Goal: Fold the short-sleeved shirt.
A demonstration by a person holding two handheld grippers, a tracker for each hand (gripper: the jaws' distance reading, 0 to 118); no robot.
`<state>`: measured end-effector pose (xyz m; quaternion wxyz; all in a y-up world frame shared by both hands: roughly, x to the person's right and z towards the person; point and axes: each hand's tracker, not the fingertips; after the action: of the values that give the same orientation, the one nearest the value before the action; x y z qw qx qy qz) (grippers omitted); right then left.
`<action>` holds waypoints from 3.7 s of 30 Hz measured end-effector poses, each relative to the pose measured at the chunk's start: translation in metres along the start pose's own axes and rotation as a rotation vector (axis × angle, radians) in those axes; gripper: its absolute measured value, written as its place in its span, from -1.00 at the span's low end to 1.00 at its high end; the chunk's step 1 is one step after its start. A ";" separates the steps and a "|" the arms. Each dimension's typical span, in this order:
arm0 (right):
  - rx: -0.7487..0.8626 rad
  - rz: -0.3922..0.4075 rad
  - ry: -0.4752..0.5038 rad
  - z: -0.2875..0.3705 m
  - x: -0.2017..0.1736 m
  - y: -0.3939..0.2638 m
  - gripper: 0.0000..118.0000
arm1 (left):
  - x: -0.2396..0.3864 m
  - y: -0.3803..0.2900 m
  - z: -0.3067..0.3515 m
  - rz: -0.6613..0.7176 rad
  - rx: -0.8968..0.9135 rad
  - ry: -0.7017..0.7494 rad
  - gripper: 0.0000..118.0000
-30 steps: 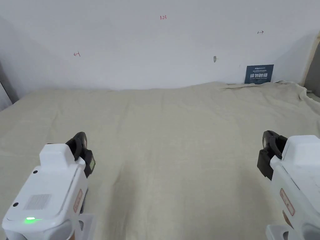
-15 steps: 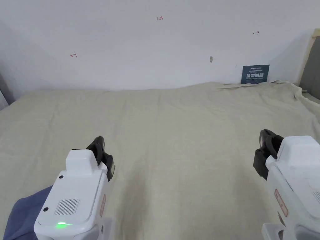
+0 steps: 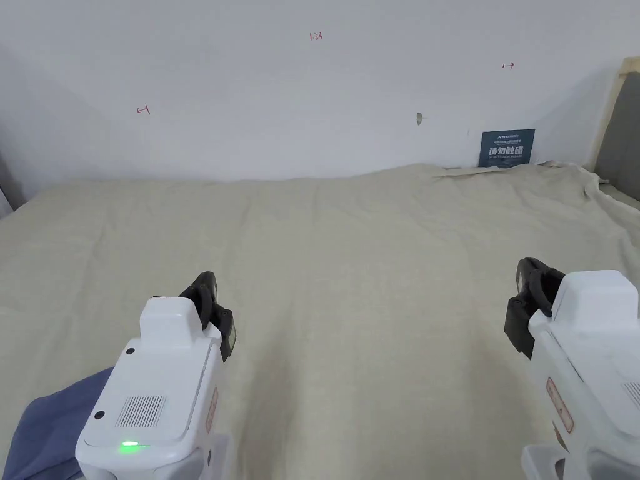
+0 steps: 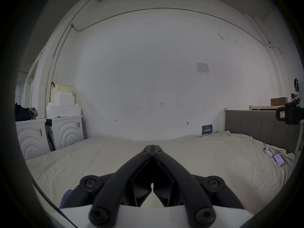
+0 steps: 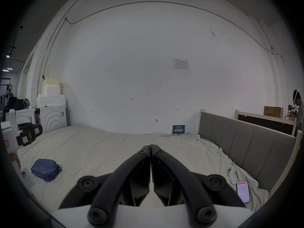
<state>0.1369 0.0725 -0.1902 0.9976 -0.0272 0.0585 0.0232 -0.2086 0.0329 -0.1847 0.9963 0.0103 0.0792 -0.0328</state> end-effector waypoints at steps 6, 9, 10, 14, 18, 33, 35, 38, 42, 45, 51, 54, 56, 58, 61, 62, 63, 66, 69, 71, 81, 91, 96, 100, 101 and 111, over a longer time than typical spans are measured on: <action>-0.003 0.003 0.002 -0.002 0.003 -0.003 -1.00 | 0.000 -0.001 -0.001 -0.004 -0.006 0.000 -1.00; -0.004 0.002 0.003 -0.002 0.004 -0.003 -1.00 | 0.000 -0.001 -0.001 -0.004 -0.008 0.003 -1.00; -0.004 0.002 0.002 -0.002 0.004 -0.003 -1.00 | 0.000 -0.001 -0.001 -0.003 -0.008 0.003 -1.00; -0.004 0.003 0.004 -0.001 0.002 -0.002 -1.00 | -0.001 -0.001 -0.001 -0.006 -0.009 0.003 -1.00; -0.004 0.007 0.005 -0.001 0.003 -0.003 -1.00 | -0.002 -0.001 0.000 -0.002 -0.010 0.003 -1.00; 0.000 0.010 0.004 0.002 0.003 -0.001 -1.00 | -0.004 -0.001 0.000 -0.006 -0.011 0.003 -1.00; 0.001 0.008 0.003 0.001 0.005 -0.002 -1.00 | -0.004 0.000 0.000 -0.007 -0.010 0.004 -1.00; 0.003 0.009 0.004 0.001 0.005 -0.001 -1.00 | -0.005 -0.001 0.000 -0.004 -0.007 0.005 -1.00; 0.007 0.014 0.004 0.002 0.003 0.000 -1.00 | -0.005 0.000 0.000 -0.009 -0.006 0.005 -1.00; 0.008 0.013 0.002 0.002 0.005 -0.001 -1.00 | -0.006 0.000 -0.001 -0.001 -0.004 0.011 -0.96; 0.008 0.018 -0.001 0.004 0.002 0.001 -0.73 | -0.009 -0.002 0.000 0.019 -0.009 0.029 -0.50; -0.001 0.004 0.006 0.003 0.004 0.000 0.16 | -0.011 -0.001 0.000 0.027 -0.018 0.029 0.12; 0.000 0.002 0.001 0.001 0.007 -0.004 0.62 | -0.012 -0.001 0.000 0.031 -0.014 0.032 0.21; 0.007 0.005 -0.005 0.001 0.007 -0.005 0.88 | -0.013 0.000 0.001 0.034 -0.013 0.035 0.40; 0.011 -0.003 0.000 0.003 0.006 -0.003 0.93 | -0.015 0.002 -0.001 0.048 -0.020 0.028 1.00; 0.009 -0.003 0.003 0.003 0.007 -0.003 0.93 | -0.014 0.003 0.002 0.059 0.031 -0.013 1.00; 0.009 -0.003 0.003 0.004 0.005 -0.001 0.94 | -0.014 0.003 0.003 0.048 -0.004 0.025 1.00; 0.010 -0.001 -0.003 0.005 0.005 0.000 0.94 | -0.013 0.003 0.002 0.047 0.000 0.023 1.00; 0.013 -0.007 -0.003 0.007 0.005 0.001 0.94 | -0.013 0.003 0.002 0.038 0.001 0.024 1.00; 0.016 -0.009 -0.005 0.008 0.005 0.002 0.94 | -0.012 0.003 0.003 0.035 0.006 0.026 1.00; 0.027 -0.014 -0.003 0.009 0.005 0.004 0.98 | -0.011 0.004 0.003 0.026 0.009 0.025 1.00; 0.027 -0.009 -0.009 0.010 0.001 0.006 0.98 | -0.012 0.004 0.002 0.021 0.013 0.032 1.00; 0.027 -0.004 -0.008 0.011 -0.001 0.008 0.98 | -0.013 0.003 0.001 0.017 0.012 0.035 1.00; 0.028 -0.005 -0.008 0.011 -0.001 0.009 0.98 | -0.013 0.003 0.000 0.018 0.010 0.032 1.00; 0.027 -0.004 -0.009 0.011 -0.002 0.009 0.98 | -0.014 0.003 0.001 0.016 0.010 0.031 1.00; 0.029 -0.001 -0.009 0.008 0.002 0.006 0.97 | -0.014 0.003 0.000 0.011 0.011 0.031 1.00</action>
<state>0.1397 0.0792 -0.1830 0.9982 -0.0128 0.0543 0.0218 -0.2225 0.0369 -0.1822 0.9950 0.0168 0.0945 -0.0274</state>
